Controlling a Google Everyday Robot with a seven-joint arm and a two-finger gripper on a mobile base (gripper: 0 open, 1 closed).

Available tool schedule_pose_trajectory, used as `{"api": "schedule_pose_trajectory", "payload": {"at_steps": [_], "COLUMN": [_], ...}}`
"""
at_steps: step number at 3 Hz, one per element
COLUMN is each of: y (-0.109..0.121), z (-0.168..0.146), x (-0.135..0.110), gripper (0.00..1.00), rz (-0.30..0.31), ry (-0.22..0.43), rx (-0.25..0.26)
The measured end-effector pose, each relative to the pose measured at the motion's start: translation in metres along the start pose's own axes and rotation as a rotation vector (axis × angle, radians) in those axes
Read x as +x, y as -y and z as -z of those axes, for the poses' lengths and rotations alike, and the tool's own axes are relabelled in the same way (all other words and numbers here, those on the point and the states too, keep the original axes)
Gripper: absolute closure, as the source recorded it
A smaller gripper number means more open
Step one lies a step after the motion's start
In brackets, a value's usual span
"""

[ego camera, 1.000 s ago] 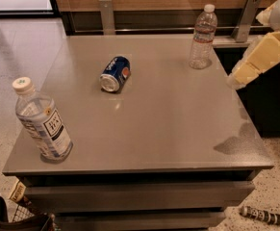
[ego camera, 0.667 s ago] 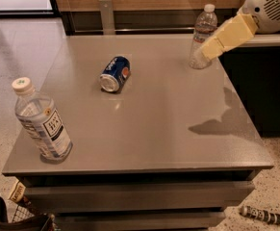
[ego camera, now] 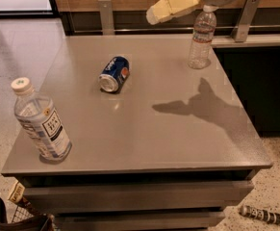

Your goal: Place pepsi can upright

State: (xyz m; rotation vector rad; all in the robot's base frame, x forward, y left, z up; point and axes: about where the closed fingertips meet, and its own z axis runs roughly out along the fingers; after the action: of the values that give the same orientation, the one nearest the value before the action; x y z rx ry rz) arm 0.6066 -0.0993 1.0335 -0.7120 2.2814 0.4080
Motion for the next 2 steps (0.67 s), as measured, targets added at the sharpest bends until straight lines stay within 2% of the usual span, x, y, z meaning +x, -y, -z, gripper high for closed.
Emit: {"api": "schedule_pose_trajectory", "payload": {"at_steps": [1, 2], "y": [-0.001, -0.004], "z": [-0.004, -0.025], "x": [0.000, 0.000], "gripper": [0.00, 0.00], "rz": [-0.010, -0.058], "ry": [-0.005, -0.031], "rx": [-0.005, -0.028]}}
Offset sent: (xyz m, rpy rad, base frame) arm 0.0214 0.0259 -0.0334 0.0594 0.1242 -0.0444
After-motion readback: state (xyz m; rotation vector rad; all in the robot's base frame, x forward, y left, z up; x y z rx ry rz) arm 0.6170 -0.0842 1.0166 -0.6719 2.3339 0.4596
